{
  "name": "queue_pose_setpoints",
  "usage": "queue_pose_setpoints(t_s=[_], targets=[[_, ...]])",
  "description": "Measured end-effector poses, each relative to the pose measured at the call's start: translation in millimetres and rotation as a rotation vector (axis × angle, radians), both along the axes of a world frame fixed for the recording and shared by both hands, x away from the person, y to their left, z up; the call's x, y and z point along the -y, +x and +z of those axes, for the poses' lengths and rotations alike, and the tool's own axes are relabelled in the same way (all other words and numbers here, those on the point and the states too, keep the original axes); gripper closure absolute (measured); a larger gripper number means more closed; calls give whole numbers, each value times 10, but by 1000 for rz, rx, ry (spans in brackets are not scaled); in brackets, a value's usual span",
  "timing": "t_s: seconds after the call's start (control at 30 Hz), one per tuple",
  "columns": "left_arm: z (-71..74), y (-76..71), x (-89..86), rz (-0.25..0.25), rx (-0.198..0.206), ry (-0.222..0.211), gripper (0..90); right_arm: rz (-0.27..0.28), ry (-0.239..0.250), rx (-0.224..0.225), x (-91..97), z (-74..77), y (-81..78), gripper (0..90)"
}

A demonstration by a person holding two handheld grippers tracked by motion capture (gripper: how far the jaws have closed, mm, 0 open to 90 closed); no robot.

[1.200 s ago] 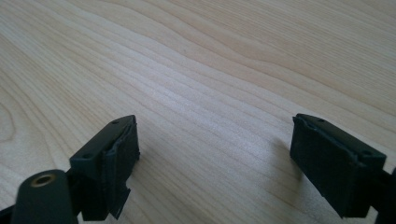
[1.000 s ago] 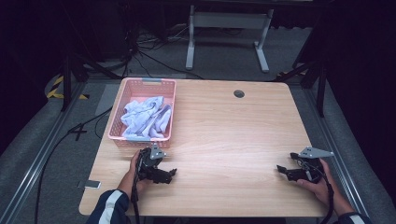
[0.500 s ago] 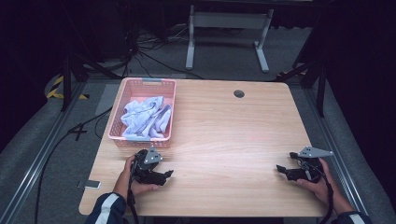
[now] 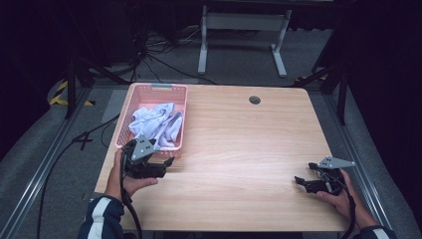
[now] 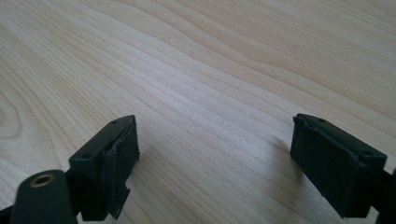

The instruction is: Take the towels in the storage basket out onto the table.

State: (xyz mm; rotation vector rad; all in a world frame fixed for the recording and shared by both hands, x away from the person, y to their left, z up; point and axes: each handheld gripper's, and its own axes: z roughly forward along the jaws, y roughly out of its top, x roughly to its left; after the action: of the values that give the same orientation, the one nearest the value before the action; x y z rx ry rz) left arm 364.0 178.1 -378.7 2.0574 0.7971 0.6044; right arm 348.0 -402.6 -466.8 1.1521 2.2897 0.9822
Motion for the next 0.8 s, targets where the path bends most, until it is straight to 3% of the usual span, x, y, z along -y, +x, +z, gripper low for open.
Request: queue_pose_setpoints(t_s=[0.1, 0.27, 0.33, 0.37, 0.43, 0.53, 0.6, 0.73, 0.8], targets=[[68, 232, -27, 24, -36, 15, 155, 0, 0, 0, 0, 0, 0, 150], [58, 658, 6, 78, -100, 137, 161, 0, -1, 2, 1, -1, -5, 150], [20, 816, 10, 85, -125, 152, 160, 4, -2, 2, 2, -1, -8, 150], [-4, 898, 14, 97, -134, 184, 160, 4, -2, 2, 3, -1, -11, 150], [-67, 1071, 17, 136, -185, 221, 161, 6, 0, 0, 3, 1, -16, 150], [-119, 1190, 20, 144, -215, 250, 161, 7, -2, -1, 4, 0, -19, 150], [-163, 1270, 20, 140, -248, 238, 158, 8, -2, -1, 4, 1, -19, 150], [-233, 1406, 72, 153, -270, 300, 150, 7, -2, -1, 4, 0, -19, 150], [-264, 1461, 124, 167, -268, 371, 153, 7, -2, -1, 4, 0, -19, 150]])
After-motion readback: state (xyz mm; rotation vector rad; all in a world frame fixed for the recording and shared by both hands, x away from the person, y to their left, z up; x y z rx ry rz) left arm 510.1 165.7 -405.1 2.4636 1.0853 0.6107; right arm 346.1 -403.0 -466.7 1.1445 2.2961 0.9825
